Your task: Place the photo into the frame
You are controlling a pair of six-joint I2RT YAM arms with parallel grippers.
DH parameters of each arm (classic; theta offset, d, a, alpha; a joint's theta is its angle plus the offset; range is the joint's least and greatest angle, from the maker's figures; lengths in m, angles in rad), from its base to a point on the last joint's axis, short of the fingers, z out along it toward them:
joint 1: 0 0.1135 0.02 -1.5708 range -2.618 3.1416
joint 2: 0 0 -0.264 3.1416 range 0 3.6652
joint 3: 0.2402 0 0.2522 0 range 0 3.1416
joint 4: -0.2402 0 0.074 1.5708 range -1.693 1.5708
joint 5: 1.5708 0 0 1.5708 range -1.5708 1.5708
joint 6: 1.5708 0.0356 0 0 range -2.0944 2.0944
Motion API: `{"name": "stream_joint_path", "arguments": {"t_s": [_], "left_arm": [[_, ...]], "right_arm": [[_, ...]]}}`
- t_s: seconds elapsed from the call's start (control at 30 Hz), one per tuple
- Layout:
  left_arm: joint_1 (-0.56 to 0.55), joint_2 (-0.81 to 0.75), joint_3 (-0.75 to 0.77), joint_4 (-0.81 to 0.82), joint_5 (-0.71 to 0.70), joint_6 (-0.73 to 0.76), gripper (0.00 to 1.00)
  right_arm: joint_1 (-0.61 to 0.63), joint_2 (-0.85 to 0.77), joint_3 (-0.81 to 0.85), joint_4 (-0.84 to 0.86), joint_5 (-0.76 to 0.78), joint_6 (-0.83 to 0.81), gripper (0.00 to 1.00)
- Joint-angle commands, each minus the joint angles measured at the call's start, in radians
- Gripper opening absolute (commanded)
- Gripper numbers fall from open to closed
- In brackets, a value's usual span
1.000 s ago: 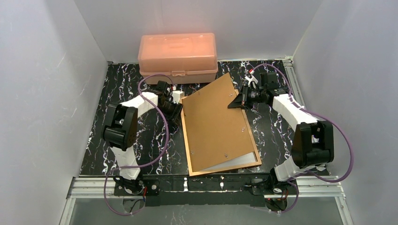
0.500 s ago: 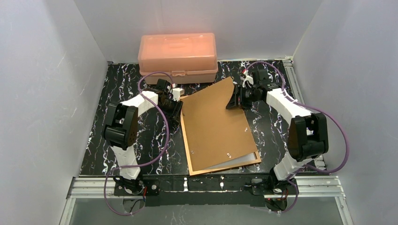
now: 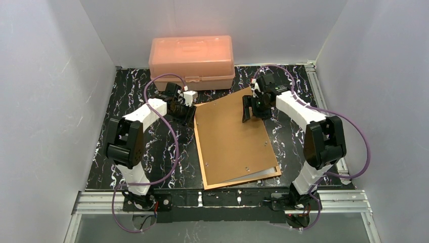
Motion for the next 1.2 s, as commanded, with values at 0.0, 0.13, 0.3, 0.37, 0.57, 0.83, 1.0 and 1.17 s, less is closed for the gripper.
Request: {"name": "stream_joint_path", "arguments": {"t_s": [0.0,0.13,0.3,0.37,0.57,0.83,1.0,1.17], "left_arm": [[0.005,-0.060,-0.013,-0.047,0.026,0.015,0.43],[0.008,-0.072,-0.012,-0.057,0.034,0.011,0.43],[0.008,-0.087,-0.011,-0.069,0.042,0.011,0.43],[0.009,-0.092,-0.010,-0.073,0.044,0.012,0.43],[0.009,-0.097,-0.005,-0.087,0.048,0.012,0.43],[0.012,-0.090,0.011,-0.102,0.054,0.016,0.42],[0.016,-0.080,0.018,-0.122,0.069,0.033,0.42],[0.039,-0.061,0.047,-0.157,0.107,0.016,0.41]], "right_arm": [[0.028,0.018,0.067,-0.058,0.116,-0.033,0.86],[0.042,0.034,0.090,-0.075,0.157,-0.038,0.94],[0.048,0.052,0.103,-0.083,0.180,-0.042,0.97],[0.051,0.056,0.106,-0.088,0.182,-0.045,0.97],[0.056,0.060,0.105,-0.093,0.191,-0.046,0.99],[0.057,0.038,0.102,-0.079,0.188,-0.033,0.98],[0.081,-0.033,0.017,0.023,0.163,0.045,0.92],[0.146,-0.117,-0.109,0.190,0.118,0.159,0.79]]}}
